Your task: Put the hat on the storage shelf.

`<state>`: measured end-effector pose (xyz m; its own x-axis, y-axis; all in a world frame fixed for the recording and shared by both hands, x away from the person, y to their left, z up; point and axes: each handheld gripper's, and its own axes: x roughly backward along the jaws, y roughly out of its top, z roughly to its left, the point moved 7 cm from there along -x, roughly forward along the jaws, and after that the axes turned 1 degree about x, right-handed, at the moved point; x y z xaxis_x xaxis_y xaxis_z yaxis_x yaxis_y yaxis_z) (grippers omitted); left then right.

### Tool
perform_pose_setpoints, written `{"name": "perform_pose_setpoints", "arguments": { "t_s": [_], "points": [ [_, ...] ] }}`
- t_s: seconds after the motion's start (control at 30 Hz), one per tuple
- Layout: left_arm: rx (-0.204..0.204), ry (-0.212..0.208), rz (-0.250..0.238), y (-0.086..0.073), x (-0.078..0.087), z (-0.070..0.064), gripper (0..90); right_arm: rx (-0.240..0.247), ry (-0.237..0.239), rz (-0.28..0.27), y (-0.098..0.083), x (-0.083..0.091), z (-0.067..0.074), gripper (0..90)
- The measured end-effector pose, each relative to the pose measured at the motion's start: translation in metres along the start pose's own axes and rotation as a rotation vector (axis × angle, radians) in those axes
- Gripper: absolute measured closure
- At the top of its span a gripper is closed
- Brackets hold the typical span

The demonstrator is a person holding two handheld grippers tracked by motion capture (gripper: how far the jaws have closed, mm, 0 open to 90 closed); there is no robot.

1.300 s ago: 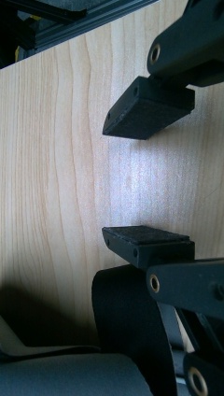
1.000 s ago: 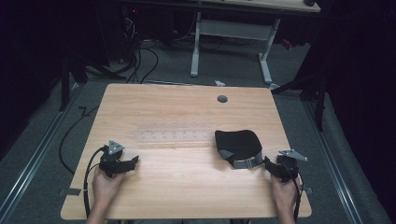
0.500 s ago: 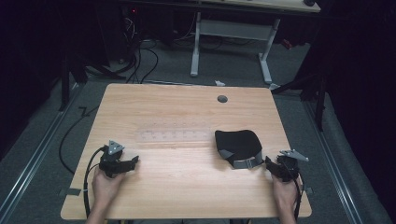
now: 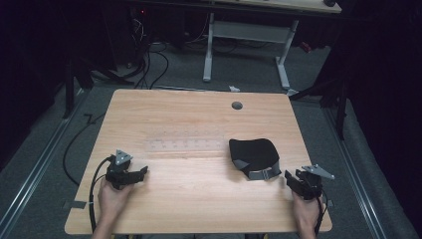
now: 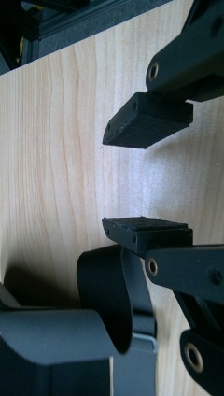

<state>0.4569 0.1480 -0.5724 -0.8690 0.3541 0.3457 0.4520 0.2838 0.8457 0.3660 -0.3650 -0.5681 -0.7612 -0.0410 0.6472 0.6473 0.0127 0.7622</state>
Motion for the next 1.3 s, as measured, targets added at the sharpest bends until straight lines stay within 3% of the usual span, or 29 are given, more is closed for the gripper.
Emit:
{"name": "perform_pose_setpoints", "arguments": {
  "t_s": [0.37,0.73,0.9,1.03,1.3],
  "points": [
    [-0.001,0.000,0.000,0.000,0.000,0.000,24.9,0.009,0.034,-0.042,-0.006,0.016,0.011,52.6],
    [-0.002,0.000,0.001,0.000,0.000,0.000,24.8,0.046,0.120,-0.109,0.006,0.034,0.039,47.2],
    [-0.002,0.000,0.001,0.000,0.000,0.000,24.8,0.059,0.137,-0.112,0.017,0.030,0.046,45.6],
    [-0.003,-0.003,0.003,0.000,0.000,0.000,24.8,0.067,0.165,-0.091,0.026,0.017,0.050,41.9],
    [-0.002,-0.003,0.002,0.000,0.000,0.000,24.7,0.056,0.168,-0.061,0.031,0.001,0.048,41.8]
  ]
}}
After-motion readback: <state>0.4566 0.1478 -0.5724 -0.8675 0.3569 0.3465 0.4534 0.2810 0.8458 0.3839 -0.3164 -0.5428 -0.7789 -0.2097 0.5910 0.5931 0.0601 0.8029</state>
